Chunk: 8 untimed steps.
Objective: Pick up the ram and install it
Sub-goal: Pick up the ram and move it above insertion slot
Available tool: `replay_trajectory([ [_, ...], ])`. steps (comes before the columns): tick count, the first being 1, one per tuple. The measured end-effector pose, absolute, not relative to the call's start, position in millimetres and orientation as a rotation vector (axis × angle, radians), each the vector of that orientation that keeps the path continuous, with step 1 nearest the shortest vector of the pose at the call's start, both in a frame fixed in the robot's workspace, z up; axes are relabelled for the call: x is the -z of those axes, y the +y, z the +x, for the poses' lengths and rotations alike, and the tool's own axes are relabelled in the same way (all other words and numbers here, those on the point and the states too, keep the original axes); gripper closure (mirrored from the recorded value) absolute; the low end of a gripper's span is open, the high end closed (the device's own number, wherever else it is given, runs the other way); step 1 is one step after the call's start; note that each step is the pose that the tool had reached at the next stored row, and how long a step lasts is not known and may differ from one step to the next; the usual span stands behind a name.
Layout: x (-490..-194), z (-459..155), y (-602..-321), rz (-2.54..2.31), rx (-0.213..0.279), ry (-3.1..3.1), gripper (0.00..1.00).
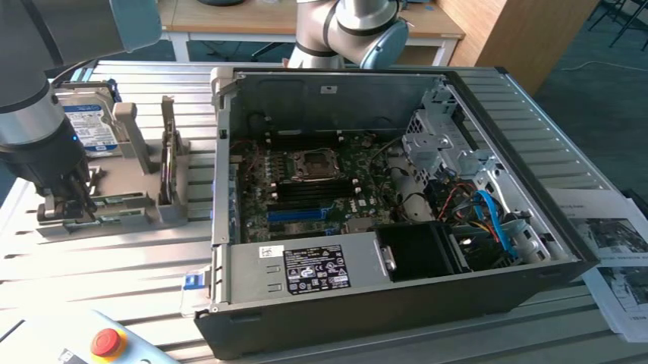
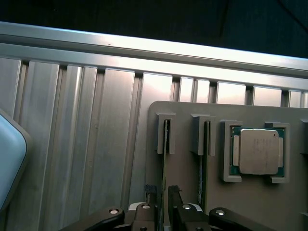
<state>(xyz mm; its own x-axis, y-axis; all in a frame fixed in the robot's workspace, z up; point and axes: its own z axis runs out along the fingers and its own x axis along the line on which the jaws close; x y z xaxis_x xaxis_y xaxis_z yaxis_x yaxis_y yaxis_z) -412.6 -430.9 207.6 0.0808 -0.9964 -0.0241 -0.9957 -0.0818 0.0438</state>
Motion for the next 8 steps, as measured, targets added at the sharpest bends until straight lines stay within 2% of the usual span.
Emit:
replay_trajectory([
  [8,-206.4,-412.6,-430.9,2.298,0.074,-2.118,0.76],
])
